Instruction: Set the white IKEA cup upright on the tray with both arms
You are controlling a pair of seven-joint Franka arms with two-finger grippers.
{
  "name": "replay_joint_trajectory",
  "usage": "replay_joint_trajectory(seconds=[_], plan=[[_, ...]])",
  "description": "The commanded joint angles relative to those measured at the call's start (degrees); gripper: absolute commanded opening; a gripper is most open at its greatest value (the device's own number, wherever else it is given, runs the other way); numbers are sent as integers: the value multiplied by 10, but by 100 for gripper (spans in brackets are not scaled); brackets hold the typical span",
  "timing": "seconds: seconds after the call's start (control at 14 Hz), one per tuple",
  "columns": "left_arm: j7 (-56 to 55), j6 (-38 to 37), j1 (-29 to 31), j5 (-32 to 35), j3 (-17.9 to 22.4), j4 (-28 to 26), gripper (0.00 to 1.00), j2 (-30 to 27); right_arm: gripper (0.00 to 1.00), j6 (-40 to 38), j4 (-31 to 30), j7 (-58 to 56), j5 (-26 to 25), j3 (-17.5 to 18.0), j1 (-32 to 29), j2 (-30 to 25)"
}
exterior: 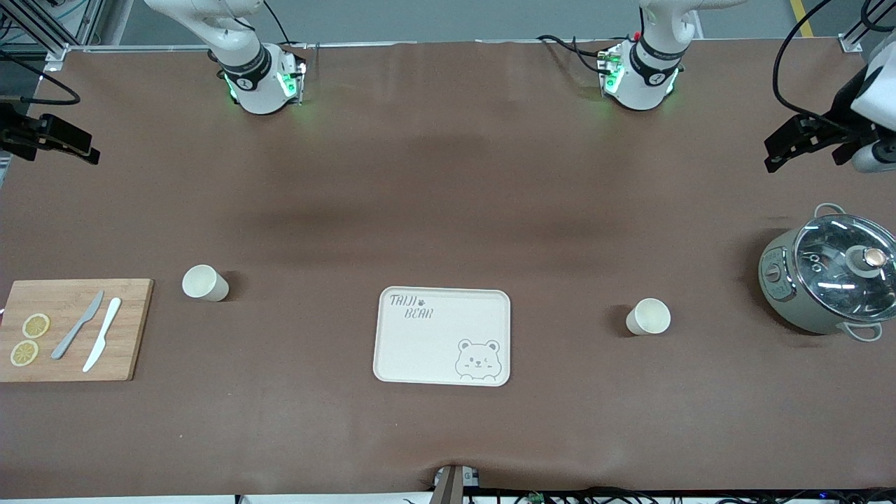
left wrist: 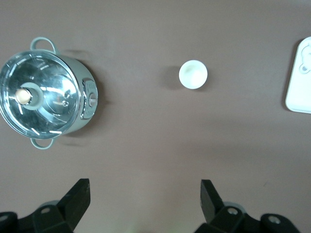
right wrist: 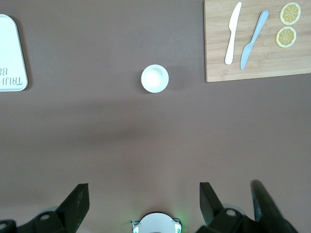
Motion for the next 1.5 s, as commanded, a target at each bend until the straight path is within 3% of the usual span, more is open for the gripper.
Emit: replay_joint_trajectory(seconds=[0.0, 0.29, 0.79, 1.43], plan=[[-8, 9, -1, 6, -3, 1, 100, 42, 100, 1, 0, 5, -11, 3, -3, -1], [-13, 52, 1, 5, -4, -12, 100, 71, 100, 1, 0, 5, -11, 3, -1, -1], [-59, 233, 10, -13, -4, -134, 100, 98, 100, 1, 0, 5, -11, 3, -2, -1], [-70, 397, 12, -30, -3, -136, 100, 242, 100, 1, 0, 5, -11, 3, -3, -1]])
